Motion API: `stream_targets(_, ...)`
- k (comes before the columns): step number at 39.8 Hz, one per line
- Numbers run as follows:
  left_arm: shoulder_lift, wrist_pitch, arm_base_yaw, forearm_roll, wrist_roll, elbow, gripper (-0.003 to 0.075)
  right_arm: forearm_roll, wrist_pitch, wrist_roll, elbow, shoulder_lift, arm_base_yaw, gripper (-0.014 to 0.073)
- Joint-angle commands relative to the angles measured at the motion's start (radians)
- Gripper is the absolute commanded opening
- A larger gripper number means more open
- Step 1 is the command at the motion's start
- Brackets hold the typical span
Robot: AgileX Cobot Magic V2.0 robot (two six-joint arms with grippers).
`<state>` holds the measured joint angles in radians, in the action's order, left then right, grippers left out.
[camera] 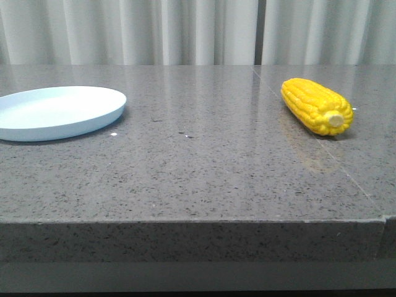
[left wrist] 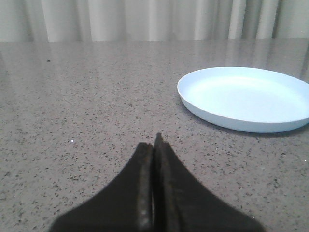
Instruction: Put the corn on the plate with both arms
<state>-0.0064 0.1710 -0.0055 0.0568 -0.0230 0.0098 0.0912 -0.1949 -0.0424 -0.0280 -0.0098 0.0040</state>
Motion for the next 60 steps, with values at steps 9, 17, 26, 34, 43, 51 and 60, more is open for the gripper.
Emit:
stream_targets(9,-0.014,-0.086,0.001,-0.006,-0.002,0.021,-0.0020,0.003,0.078,0.009,0.023,-0.018,-0.004,-0.0064)
stream_targets(17,-0.014,-0.086,0.001,-0.006,-0.002,0.021,-0.0020,0.003,0.078,0.009,0.023,-0.018,-0.004,-0.0064)
stream_targets(26,-0.014,-0.086,0.001,-0.006,-0.002,0.021,-0.0020,0.003,0.078,0.009,0.023,-0.017,-0.004,-0.0064)
stream_targets(34,-0.014,-0.086,0.001,-0.006,-0.002,0.021,-0.0020,0.003,0.079,0.009,0.023,-0.018,-0.004,-0.0064)
stream_targets(43,-0.014,-0.090,0.001,-0.001,-0.002,0.021,-0.0020,0.003,0.097,0.009,0.023,-0.018,-0.004,-0.0064)
stream_targets(51,-0.014,-0.230,0.001,-0.001,-0.002,0.015,-0.0020,0.003,0.195,0.009,0.045,-0.018,-0.004,-0.0064)
stream_targets(60,-0.005,-0.246,0.001,-0.038,-0.002,-0.187,-0.0020,0.003,0.097,0.009,0.260,-0.010,-0.004,-0.0063)
